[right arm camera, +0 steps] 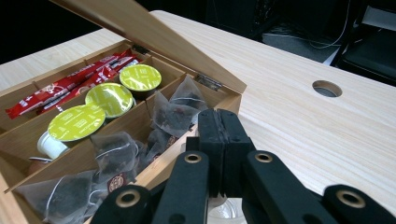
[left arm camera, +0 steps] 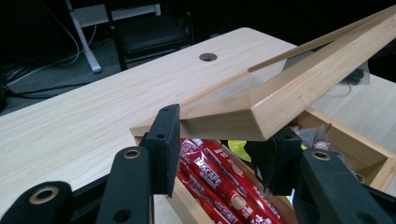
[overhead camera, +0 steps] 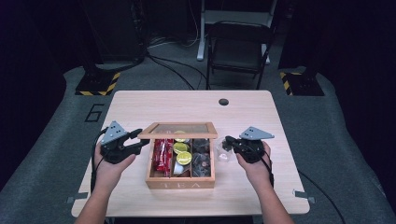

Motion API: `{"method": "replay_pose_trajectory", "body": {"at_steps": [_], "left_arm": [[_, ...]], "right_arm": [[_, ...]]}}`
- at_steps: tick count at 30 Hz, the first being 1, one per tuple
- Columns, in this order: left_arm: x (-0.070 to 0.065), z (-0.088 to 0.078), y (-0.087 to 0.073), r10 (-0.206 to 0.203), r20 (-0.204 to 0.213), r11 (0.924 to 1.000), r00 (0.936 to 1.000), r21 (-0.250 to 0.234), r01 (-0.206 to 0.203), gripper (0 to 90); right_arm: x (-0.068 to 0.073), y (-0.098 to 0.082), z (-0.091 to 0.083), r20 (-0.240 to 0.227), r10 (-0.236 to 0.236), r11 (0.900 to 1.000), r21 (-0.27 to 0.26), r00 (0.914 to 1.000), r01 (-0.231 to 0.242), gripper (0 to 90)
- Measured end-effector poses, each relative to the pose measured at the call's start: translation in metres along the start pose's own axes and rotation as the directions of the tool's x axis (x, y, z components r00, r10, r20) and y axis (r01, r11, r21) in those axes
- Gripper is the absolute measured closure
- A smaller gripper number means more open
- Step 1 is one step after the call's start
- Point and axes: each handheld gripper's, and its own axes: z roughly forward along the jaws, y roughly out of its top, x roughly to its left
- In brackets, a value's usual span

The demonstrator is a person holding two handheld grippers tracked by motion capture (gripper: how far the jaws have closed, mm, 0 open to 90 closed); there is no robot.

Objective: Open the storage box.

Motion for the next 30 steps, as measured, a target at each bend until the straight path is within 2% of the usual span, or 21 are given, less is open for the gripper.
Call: {"method": "replay_pose_trajectory", "body": {"at_steps": [17, 30], "left_arm": [[-0.003, -0.001, -0.003, -0.002, -0.004, 0.9999, 1.0, 0.014, 0.002, 54.9], [-0.003, -0.001, -0.003, -0.003, -0.004, 0.9999, 1.0, 0.014, 0.003, 54.9]], "right_arm": [[-0.009, -0.005, 0.015, 0.014, 0.024, 1.0, 0.019, 0.9996, -0.024, 89.1], [-0.009, -0.01, 0.027, 0.013, 0.008, 0.999, 0.045, 0.9999, -0.008, 88.5]]}}
